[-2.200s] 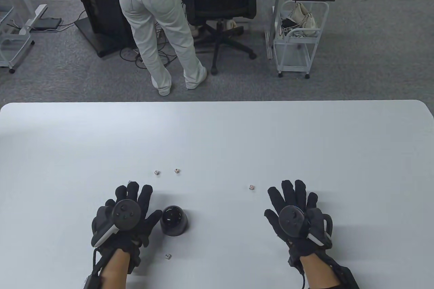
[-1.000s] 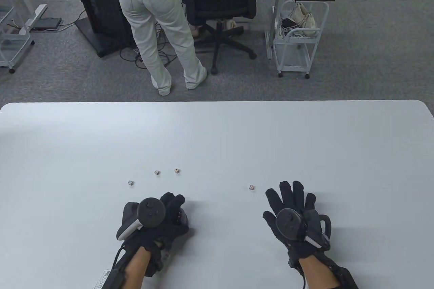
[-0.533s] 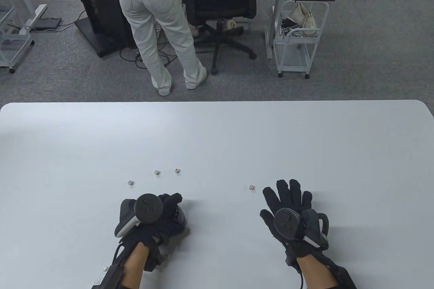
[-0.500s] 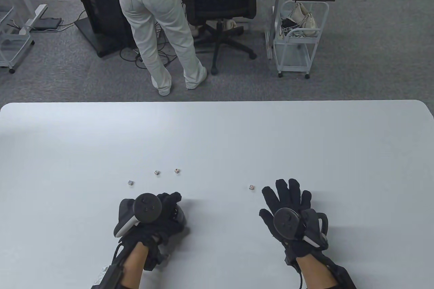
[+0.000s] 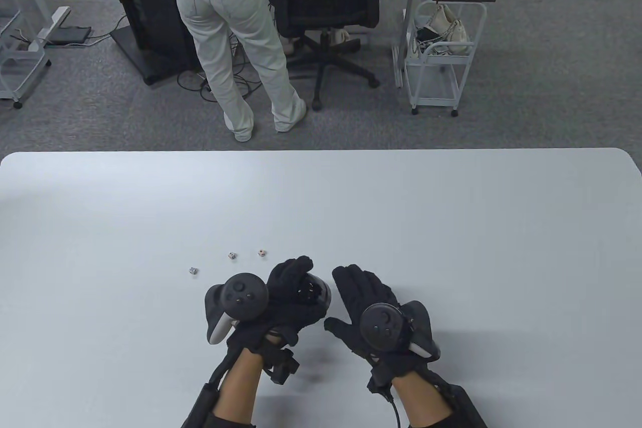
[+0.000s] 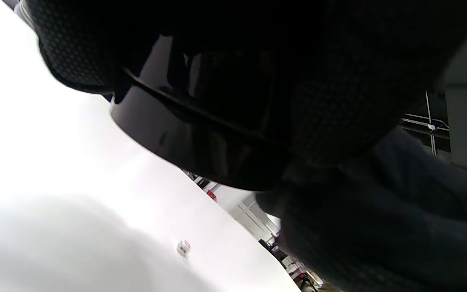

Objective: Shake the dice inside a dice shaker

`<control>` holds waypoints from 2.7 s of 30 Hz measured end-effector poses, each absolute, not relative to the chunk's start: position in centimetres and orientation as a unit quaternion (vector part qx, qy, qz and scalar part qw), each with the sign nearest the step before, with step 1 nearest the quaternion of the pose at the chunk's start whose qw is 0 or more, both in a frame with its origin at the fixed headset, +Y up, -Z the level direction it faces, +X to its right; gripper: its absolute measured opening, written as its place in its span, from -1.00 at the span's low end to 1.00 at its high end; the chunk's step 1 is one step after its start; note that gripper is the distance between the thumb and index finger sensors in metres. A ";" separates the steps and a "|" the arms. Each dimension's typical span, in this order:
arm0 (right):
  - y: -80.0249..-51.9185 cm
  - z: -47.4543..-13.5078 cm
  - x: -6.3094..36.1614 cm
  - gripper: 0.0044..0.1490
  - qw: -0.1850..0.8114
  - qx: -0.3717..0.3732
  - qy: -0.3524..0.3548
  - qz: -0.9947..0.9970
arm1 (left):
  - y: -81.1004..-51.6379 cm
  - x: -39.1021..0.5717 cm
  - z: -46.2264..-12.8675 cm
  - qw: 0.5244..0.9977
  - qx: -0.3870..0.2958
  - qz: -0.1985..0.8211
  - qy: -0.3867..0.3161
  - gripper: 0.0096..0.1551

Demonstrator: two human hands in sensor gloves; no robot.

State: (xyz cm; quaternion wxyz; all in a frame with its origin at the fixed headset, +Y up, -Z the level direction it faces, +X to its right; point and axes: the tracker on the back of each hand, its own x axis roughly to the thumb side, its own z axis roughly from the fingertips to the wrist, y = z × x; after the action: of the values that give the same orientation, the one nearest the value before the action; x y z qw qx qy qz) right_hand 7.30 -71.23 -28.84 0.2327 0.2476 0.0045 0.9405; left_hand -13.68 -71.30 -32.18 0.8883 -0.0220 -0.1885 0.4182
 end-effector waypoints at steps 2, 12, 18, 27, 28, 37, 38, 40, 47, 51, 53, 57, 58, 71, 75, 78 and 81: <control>-72.0 -28.7 7.0 0.20 0.243 0.251 -0.001 0.937 | -71.8 -13.3 -32.1 0.883 -0.039 0.427 -0.193 0.12; -74.2 -28.9 6.3 0.41 0.298 0.267 0.037 0.916 | -72.3 -12.7 -31.2 0.879 -0.056 0.434 -0.188 0.12; -73.5 -28.7 6.7 0.41 0.299 0.266 -0.035 0.916 | -72.0 -13.0 -30.9 0.853 -0.068 0.467 -0.222 0.13; -74.0 -29.0 7.6 0.30 0.369 0.237 -0.031 0.898 | -72.1 -14.5 -30.6 0.813 -0.011 0.546 -0.201 0.14; -74.0 -29.1 7.7 0.29 0.371 0.236 -0.030 0.897 | -72.0 -14.7 -30.6 0.814 -0.006 0.546 -0.200 0.14; -73.3 -28.7 9.2 0.29 0.393 0.229 -0.048 0.889 | -69.2 -20.2 -30.2 0.861 0.086 0.483 -0.134 0.11; -73.2 -28.7 9.4 0.29 0.396 0.229 -0.049 0.888 | -69.0 -21.2 -30.3 0.886 0.087 0.442 -0.109 0.11; -73.0 -28.7 9.6 0.28 0.399 0.228 -0.054 0.886 | -68.9 -23.1 -30.6 0.930 0.064 0.355 -0.066 0.11; -72.9 -28.7 9.9 0.28 0.402 0.225 -0.055 0.886 | -72.4 -29.7 -30.7 0.966 0.002 0.248 0.077 0.05; -73.0 -28.7 10.1 0.28 0.402 0.224 -0.053 0.886 | -73.6 -31.0 -30.8 0.968 -0.028 0.215 0.125 0.06; -73.0 -28.7 10.3 0.28 0.401 0.223 -0.053 0.887 | -74.1 -30.9 -31.0 0.969 -0.053 0.199 0.139 0.06; -73.0 -28.6 10.7 0.28 0.406 0.216 -0.051 0.887 | -74.8 -30.4 -31.4 0.969 -0.075 0.177 0.155 0.07; -73.0 -28.6 10.7 0.28 0.407 0.216 -0.052 0.886 | -74.9 -30.4 -31.4 0.970 -0.077 0.170 0.153 0.07; -73.1 -28.6 10.9 0.28 0.408 0.214 -0.048 0.886 | -76.0 -31.3 -31.6 0.966 -0.091 0.163 0.178 0.05; -73.1 -28.6 10.9 0.28 0.404 0.214 -0.048 0.888 | -73.7 -29.1 -31.3 0.984 -0.005 0.144 0.107 0.04; -73.0 -28.6 10.7 0.27 0.398 0.216 -0.048 0.890 | -72.4 -26.4 -30.9 0.983 0.030 0.181 0.009 0.01; -73.0 -28.5 10.5 0.28 0.388 0.221 -0.049 0.893 | -71.8 -23.3 -30.5 0.953 0.025 0.289 -0.085 0.01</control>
State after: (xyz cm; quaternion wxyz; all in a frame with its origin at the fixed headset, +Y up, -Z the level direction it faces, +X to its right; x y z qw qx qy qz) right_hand 10.48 -72.98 -28.54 0.3881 0.2208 -0.0493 0.8934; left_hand -23.26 -71.84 -30.50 0.9533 0.0249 -0.0851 0.2888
